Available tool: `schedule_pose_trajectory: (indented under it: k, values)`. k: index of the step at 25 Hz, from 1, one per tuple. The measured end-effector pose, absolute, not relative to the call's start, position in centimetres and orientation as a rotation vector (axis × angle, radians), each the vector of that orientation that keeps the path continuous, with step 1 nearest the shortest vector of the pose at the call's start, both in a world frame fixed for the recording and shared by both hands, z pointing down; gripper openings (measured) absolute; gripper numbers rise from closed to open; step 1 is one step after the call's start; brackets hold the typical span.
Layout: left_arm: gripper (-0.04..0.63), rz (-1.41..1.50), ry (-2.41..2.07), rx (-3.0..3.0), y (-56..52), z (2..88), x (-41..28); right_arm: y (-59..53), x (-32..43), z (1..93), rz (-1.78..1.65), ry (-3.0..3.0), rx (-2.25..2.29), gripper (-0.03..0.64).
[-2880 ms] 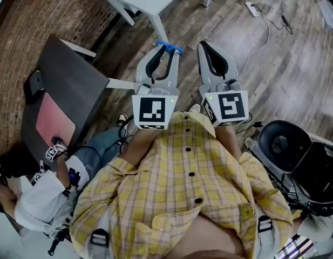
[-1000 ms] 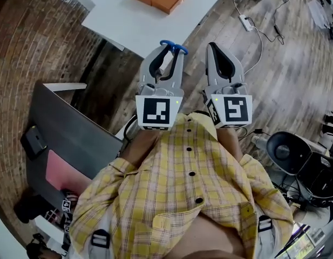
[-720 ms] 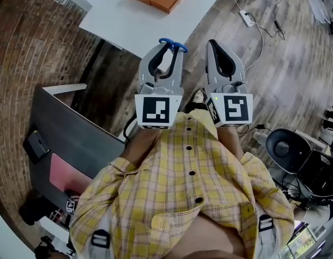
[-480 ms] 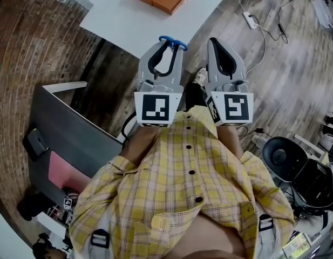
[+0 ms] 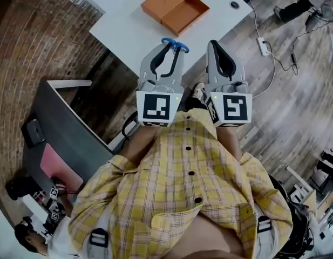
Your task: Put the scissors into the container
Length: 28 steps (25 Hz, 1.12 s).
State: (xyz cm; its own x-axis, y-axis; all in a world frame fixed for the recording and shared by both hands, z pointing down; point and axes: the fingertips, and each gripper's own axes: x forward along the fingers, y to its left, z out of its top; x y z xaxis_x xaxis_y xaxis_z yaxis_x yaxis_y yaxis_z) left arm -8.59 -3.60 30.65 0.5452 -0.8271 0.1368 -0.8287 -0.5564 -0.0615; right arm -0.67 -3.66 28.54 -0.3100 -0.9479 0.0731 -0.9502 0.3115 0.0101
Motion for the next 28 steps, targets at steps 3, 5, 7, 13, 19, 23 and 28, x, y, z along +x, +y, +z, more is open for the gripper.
schedule_pose_trajectory:
  k: [3,5,7,13,19,23,28]
  values:
    - [0.089,0.253,-1.524,2.721,-6.0,31.0,-6.6,-6.1,1.1,28.8,0.064,-2.525,1.748,0.005]
    - [0.089,0.275,-1.551,2.703,-7.5,31.2,-5.4,-7.7,2.3,29.1,0.087,-2.542,1.720,0.005]
    - [0.089,0.306,-1.580,2.685,-8.8,31.5,-4.3,-9.1,3.4,29.4,0.110,-2.563,1.691,0.005]
    - [0.089,0.443,-1.632,2.619,-12.6,33.3,-1.7,-12.8,6.3,30.9,0.206,-2.624,1.607,0.005]
    - [0.089,0.540,-1.648,2.578,-15.9,35.4,-1.4,-15.9,6.9,33.0,0.272,-2.638,1.526,0.005]
    - [0.087,0.575,-1.631,2.561,-17.6,36.6,-1.2,-17.2,6.9,34.1,0.307,-2.631,1.504,0.005]
    - [0.087,0.627,-1.601,2.544,-19.8,38.3,-1.8,-18.5,6.0,34.2,0.329,-2.626,1.488,0.005]
